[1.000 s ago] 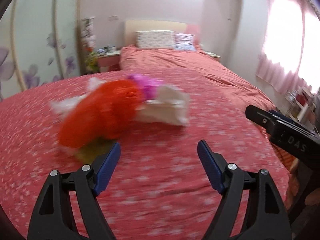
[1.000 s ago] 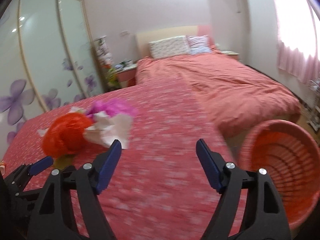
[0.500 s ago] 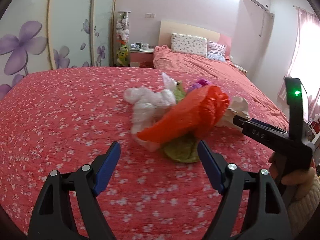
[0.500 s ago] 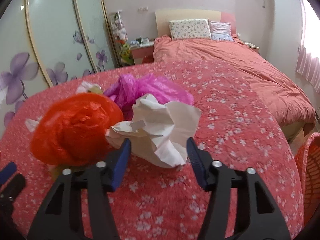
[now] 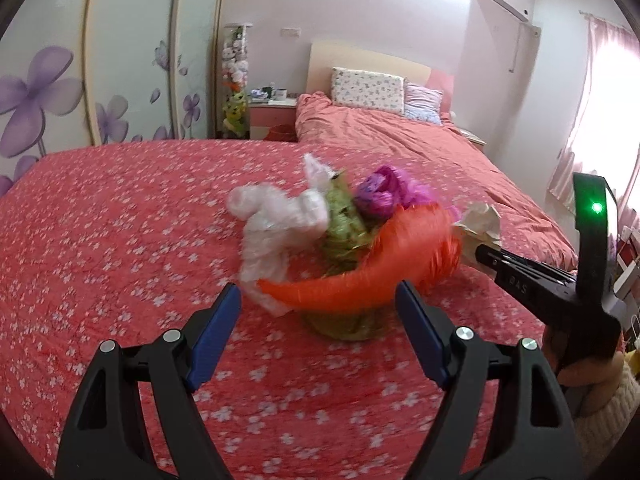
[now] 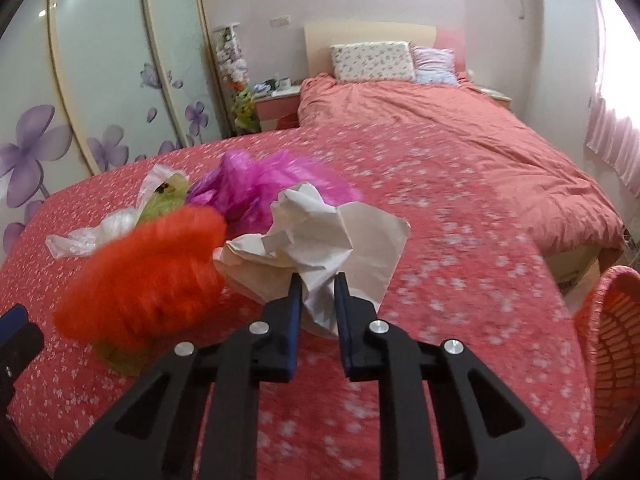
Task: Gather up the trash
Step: 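Grasp the crumpled white paper on the bed with the right gripper, then grasp another red plastic bag with the left gripper while the right gripper holds the paper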
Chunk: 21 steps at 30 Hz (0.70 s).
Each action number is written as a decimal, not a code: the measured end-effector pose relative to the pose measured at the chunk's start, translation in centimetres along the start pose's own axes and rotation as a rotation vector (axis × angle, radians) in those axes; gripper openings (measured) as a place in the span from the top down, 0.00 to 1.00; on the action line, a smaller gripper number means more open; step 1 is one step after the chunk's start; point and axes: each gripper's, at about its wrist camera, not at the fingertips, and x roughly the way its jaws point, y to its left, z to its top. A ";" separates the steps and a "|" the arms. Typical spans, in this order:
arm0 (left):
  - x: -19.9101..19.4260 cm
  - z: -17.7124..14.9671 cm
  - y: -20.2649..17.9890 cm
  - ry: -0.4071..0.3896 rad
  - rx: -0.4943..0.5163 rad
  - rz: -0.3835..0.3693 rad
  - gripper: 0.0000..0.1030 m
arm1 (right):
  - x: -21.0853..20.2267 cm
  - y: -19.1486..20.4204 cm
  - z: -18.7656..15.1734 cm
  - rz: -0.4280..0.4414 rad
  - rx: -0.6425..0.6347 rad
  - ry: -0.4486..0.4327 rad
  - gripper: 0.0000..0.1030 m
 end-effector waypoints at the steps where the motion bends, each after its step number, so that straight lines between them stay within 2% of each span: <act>1: 0.0 0.2 -0.5 -0.001 0.007 -0.008 0.24 | -0.5 -0.6 0.0 -0.016 0.006 -0.011 0.84; 9: 0.9 0.4 -3.7 0.030 0.042 -0.071 0.24 | -4.3 -5.4 -0.3 -0.103 0.062 -0.085 0.84; 15: 3.2 0.7 -6.2 0.065 0.093 -0.050 0.24 | -6.4 -8.0 -1.0 -0.135 0.084 -0.108 0.84; 21: 6.8 0.3 -7.6 0.150 0.096 -0.034 0.24 | -7.9 -9.9 -2.1 -0.147 0.100 -0.116 0.84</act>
